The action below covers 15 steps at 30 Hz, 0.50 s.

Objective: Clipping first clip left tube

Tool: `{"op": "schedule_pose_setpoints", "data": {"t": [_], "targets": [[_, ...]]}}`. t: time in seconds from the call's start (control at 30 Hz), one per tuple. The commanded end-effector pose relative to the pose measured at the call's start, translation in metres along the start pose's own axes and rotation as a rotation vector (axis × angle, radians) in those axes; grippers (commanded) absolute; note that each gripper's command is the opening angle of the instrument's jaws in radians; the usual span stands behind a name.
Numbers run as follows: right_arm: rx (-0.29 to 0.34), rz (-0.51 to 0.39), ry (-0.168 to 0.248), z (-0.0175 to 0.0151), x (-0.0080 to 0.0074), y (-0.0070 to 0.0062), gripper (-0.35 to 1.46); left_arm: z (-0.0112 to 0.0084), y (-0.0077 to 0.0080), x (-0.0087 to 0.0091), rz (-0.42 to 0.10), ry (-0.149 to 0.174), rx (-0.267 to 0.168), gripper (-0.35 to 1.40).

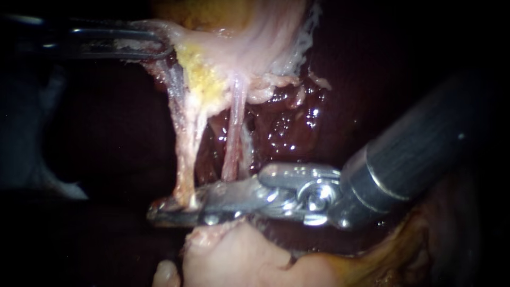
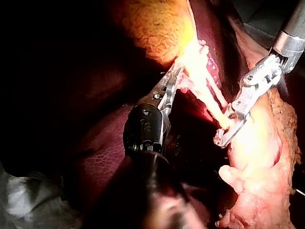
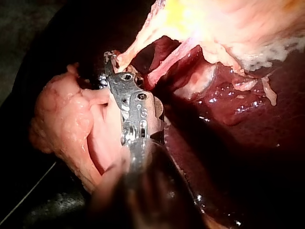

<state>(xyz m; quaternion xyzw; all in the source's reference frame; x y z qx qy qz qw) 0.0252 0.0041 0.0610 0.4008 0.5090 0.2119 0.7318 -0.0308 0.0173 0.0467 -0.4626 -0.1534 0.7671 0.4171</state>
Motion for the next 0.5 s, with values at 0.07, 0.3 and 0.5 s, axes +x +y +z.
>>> {"op": "schedule_pose_setpoints", "data": {"t": [0.07, 0.3, 0.5], "targets": [[-0.008, -0.004, -0.025, -0.0001, -0.0004, 0.0002, -0.35, 0.0, 0.0, 0.0, 0.0, 0.0, 0.0, -0.35], [-0.014, -0.007, -0.037, -0.0002, -0.001, 0.0008, -0.35, 0.0001, -0.0002, -0.0001, 0.001, 0.0, 0.0, -0.35], [-0.014, -0.008, -0.037, -0.0002, -0.0011, 0.0008, -0.35, 0.0001, -0.0001, -0.0001, 0.001, 0.0, 0.0, -0.35]]}}
